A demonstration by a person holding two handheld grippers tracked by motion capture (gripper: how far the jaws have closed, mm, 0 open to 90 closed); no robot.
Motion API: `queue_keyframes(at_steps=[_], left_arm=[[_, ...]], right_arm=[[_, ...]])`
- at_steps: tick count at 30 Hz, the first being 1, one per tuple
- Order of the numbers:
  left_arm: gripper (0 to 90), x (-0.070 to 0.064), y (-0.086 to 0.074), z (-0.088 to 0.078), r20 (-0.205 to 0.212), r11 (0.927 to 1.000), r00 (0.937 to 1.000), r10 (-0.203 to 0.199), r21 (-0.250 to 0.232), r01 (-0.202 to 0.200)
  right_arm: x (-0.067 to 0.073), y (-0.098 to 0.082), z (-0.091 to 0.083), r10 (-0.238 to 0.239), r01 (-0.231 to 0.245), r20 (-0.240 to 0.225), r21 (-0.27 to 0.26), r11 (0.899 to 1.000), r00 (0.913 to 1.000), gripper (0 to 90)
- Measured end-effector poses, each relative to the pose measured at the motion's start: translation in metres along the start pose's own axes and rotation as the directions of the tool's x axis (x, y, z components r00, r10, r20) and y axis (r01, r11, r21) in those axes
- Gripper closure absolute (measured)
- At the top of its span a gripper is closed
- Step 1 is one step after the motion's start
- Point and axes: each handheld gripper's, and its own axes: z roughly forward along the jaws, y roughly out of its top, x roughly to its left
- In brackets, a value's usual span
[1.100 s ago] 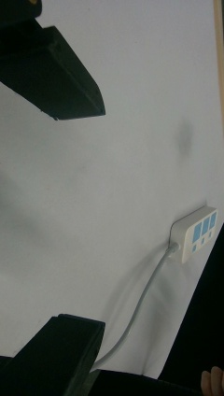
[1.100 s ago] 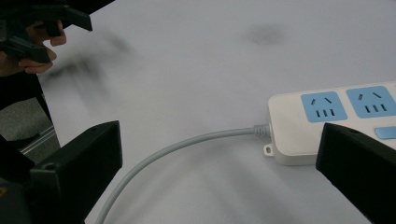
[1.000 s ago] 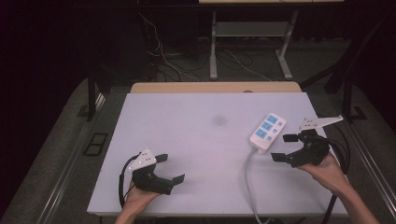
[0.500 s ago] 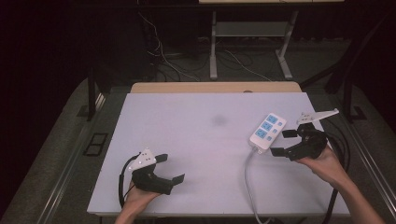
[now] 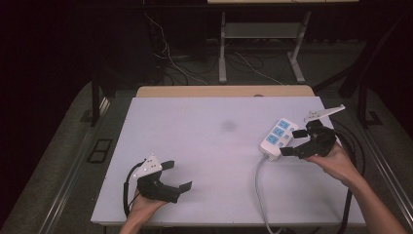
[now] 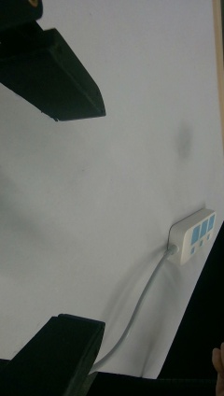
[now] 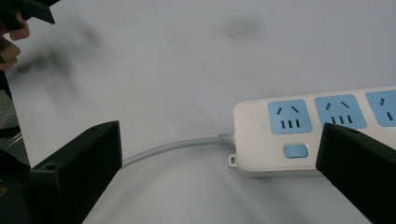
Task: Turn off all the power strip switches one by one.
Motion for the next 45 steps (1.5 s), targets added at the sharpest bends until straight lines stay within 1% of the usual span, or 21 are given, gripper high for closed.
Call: queue_keyframes(at_steps=[7, 15, 16, 17, 19, 20, 25, 26, 27, 28, 30, 31, 32, 33, 34, 36, 40, 41, 42, 43, 45], left_arm=[[0.0, 0.000, 0.000, 0.001, 0.001, 1.0000, 1.0000, 0.002, 0.002, -0.002], [0.0, 0.000, 0.000, 0.001, 0.003, 1.0000, 1.0000, 0.002, 0.004, -0.002], [0.0, 0.000, 0.000, 0.001, 0.003, 1.0000, 1.0000, 0.002, 0.005, -0.002], [0.0, 0.000, 0.000, 0.001, 0.004, 1.0000, 1.0000, 0.003, 0.005, -0.003], [0.0, -0.001, 0.000, 0.001, 0.004, 1.0000, 1.0000, 0.005, 0.006, -0.005], [0.0, 0.000, 0.000, 0.001, 0.004, 1.0000, 1.0000, 0.006, 0.005, -0.006], [0.0, 0.000, 0.000, 0.001, 0.004, 1.0000, 1.0000, 0.007, -0.005, -0.007], [0.0, 0.000, 0.000, 0.001, 0.004, 1.0000, 1.0000, 0.007, -0.005, -0.007], [0.0, 0.000, 0.000, 0.001, 0.004, 1.0000, 1.0000, 0.008, -0.005, -0.008], [0.0, 0.000, 0.000, 0.001, 0.004, 0.9999, 1.0000, 0.008, -0.006, -0.008], [0.0, 0.000, 0.000, 0.001, 0.003, 0.9999, 1.0000, 0.009, -0.008, -0.009], [0.0, 0.000, 0.000, 0.000, 0.002, 0.9999, 0.9999, 0.010, -0.009, -0.010], [0.0, 0.000, 0.000, 0.001, 0.002, 0.9999, 0.9999, 0.010, -0.009, -0.010], [0.0, 0.000, 0.000, 0.001, 0.002, 0.9999, 1.0000, 0.009, -0.009, -0.009], [0.0, 0.000, 0.000, 0.001, 0.001, 0.9999, 1.0000, 0.009, -0.008, -0.009], [0.0, 0.000, 0.000, 0.001, 0.000, 0.9999, 1.0000, 0.009, -0.007, -0.009], [0.0, 0.000, 0.000, 0.002, 0.000, 0.9999, 0.9999, 0.010, -0.006, -0.010], [0.0, 0.000, 0.000, 0.002, 0.000, 0.9999, 0.9999, 0.012, -0.004, -0.012], [0.0, 0.000, 0.000, 0.002, 0.000, 0.9999, 0.9999, 0.012, -0.004, -0.012], [0.0, 0.000, 0.000, 0.002, -0.001, 0.9999, 0.9999, 0.013, -0.004, -0.013], [0.0, 0.000, 0.000, 0.002, 0.000, 0.9999, 0.9999, 0.014, -0.004, -0.014]], right_arm=[[-0.008, 0.002, 0.006, 0.005, -0.006, 0.005, 0.018, 1.000, 1.0000, 0.3], [-0.013, 0.006, 0.015, -0.013, 0.012, 0.016, 0.055, 0.998, 0.9998, 1.2], [-0.013, 0.006, 0.015, -0.014, 0.014, 0.011, 0.061, 0.998, 0.9998, 6.0], [-0.014, 0.006, 0.016, -0.019, 0.020, -0.002, 0.063, 0.998, 0.9998, 8.1], [-0.016, 0.006, 0.020, -0.024, 0.022, 0.016, 0.077, 0.997, 0.9996, 9.9], [-0.017, 0.005, 0.020, -0.022, 0.021, 0.012, 0.084, 0.996, 0.9997, 16.7], [-0.022, 0.004, 0.023, -0.010, 0.007, 0.024, 0.103, 0.995, 0.9997, 22.9], [-0.026, 0.003, 0.024, 0.012, -0.014, 0.017, 0.107, 0.994, 0.9998, 25.9], [-0.026, 0.003, 0.024, 0.012, -0.014, 0.017, 0.107, 0.994, 0.9998, 25.9], [-0.030, 0.002, 0.023, 0.020, -0.023, 0.030, 0.096, 0.995, 0.9994, 30.2], [-0.031, 0.002, 0.022, 0.019, -0.022, 0.041, 0.088, 0.996, 0.9990, 32.6], [-0.035, 0.002, 0.021, 0.032, -0.035, 0.037, 0.082, 0.996, 0.9988, 35.6], [-0.035, 0.002, 0.021, 0.032, -0.035, 0.037, 0.082, 0.996, 0.9988, 40.0], [-0.039, 0.002, 0.021, 0.048, -0.047, -0.001, 0.089, 0.995, 0.9989, 47.5], [-0.039, 0.002, 0.021, 0.048, -0.047, -0.001, 0.089, 0.995, 0.9989, 47.5], [-0.041, 0.000, 0.024, 0.048, -0.047, -0.010, 0.105, 0.993, 0.9988, 54.8], [-0.043, 0.001, 0.026, 0.051, -0.049, -0.014, 0.110, 0.993, 0.9986, 59.5], [-0.044, 0.001, 0.027, 0.048, -0.046, -0.016, 0.109, 0.993, 0.9987, 65.1], [-0.044, 0.001, 0.027, 0.048, -0.046, -0.016, 0.109, 0.993, 0.9987, 65.1], [-0.044, 0.001, 0.029, 0.038, -0.036, -0.013, 0.108, 0.994, 0.9992, 73.7], [-0.046, 0.001, 0.030, 0.037, -0.037, -0.005, 0.109, 0.993, 0.9993, 78.4]])
